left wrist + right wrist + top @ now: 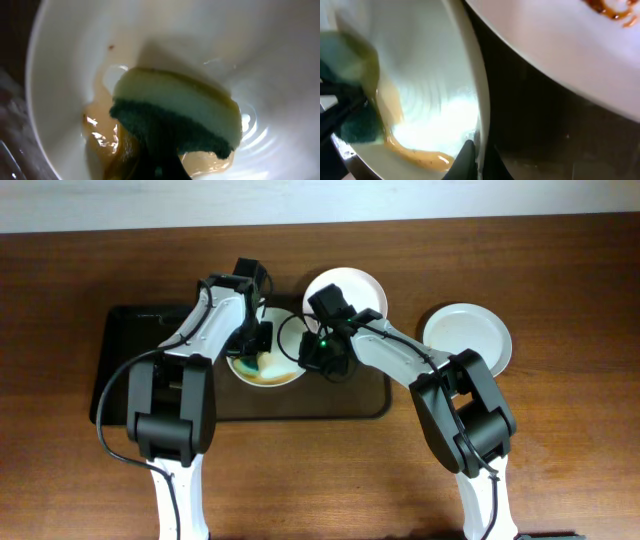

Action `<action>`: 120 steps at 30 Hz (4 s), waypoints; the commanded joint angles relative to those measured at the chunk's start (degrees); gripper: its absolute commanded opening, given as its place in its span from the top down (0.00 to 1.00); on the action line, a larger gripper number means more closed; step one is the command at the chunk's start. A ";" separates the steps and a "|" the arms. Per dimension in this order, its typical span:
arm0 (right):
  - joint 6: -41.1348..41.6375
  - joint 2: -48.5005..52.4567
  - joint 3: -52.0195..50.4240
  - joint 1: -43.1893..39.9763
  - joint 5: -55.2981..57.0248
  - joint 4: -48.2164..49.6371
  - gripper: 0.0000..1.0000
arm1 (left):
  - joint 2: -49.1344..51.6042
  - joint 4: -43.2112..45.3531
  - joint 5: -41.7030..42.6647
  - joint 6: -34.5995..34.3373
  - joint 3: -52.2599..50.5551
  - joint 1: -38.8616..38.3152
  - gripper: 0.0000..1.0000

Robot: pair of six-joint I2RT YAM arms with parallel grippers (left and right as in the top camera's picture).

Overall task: Clean dirty plates on tray and stack at the side
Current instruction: 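Scrub the front plate with the sponge while right gripper holds it, then lift the scrubbed plate with the right gripper and carry it right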

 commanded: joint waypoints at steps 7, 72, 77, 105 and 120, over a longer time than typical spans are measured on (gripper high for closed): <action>-2.82 3.08 -0.98 1.05 -0.83 -2.60 0.96 | 9.81 6.60 -8.76 -1.92 5.49 0.31 0.99; -8.22 -14.51 2.95 1.01 19.15 -20.55 0.96 | 10.01 -21.20 15.54 10.05 47.17 10.49 0.99; -8.22 -22.64 2.95 1.05 31.17 -27.04 0.96 | 10.01 -21.20 15.54 10.05 47.17 10.43 0.99; -7.37 -24.28 2.89 28.13 103.67 -27.06 0.96 | 10.01 -22.45 15.54 10.05 47.17 10.43 0.99; -7.56 -25.64 3.72 27.15 89.46 -27.54 0.96 | 10.01 -22.49 15.52 10.05 47.17 10.43 0.99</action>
